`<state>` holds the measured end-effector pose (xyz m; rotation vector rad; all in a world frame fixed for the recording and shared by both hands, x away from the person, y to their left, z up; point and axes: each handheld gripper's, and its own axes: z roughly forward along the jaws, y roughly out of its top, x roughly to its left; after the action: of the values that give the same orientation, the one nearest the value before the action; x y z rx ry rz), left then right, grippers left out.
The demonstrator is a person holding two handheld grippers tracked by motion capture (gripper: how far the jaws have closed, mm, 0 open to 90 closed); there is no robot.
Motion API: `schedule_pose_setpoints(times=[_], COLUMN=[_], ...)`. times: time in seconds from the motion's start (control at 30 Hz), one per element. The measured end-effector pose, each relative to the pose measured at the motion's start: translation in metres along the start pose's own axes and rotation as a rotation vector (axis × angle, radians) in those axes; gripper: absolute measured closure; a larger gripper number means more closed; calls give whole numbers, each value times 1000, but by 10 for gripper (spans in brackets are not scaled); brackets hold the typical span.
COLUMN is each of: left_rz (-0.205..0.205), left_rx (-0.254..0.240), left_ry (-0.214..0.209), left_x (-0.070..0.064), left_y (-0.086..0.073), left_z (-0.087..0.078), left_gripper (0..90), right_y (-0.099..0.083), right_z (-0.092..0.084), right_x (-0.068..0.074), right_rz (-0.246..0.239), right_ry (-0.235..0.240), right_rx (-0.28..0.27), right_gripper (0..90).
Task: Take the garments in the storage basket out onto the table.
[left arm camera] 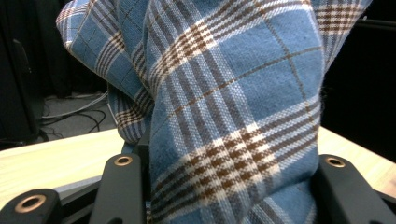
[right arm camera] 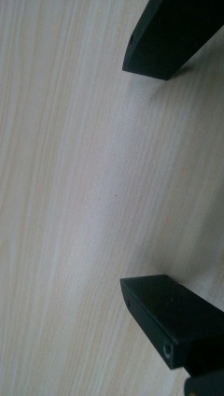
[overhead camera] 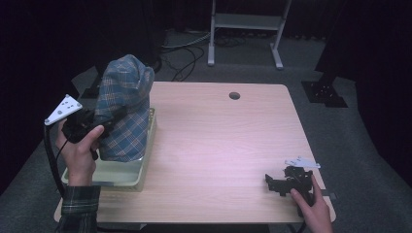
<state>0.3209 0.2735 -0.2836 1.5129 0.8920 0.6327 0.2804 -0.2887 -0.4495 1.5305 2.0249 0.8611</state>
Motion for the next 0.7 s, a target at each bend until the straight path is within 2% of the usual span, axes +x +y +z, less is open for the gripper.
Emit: schedule_pose_setpoints(times=[0.3,0.5,0.63,0.7], left_rz=[-5,-10,0,-10], left_rx=[-34,-55,-63,-69], left_ry=[-20,-37,-44,-51], left_x=[-18,-33,-45,-50], left_y=[12,19,22,23], left_z=[8,16,21,24], left_gripper=[488,488,488,488], right_y=[0,0,0,0], right_z=[0,0,0,0], right_x=[0,0,0,0], right_rz=[0,0,0,0], right_ry=[0,0,0,0], right_rx=[0,0,0,0], right_gripper=[0,0,0,0])
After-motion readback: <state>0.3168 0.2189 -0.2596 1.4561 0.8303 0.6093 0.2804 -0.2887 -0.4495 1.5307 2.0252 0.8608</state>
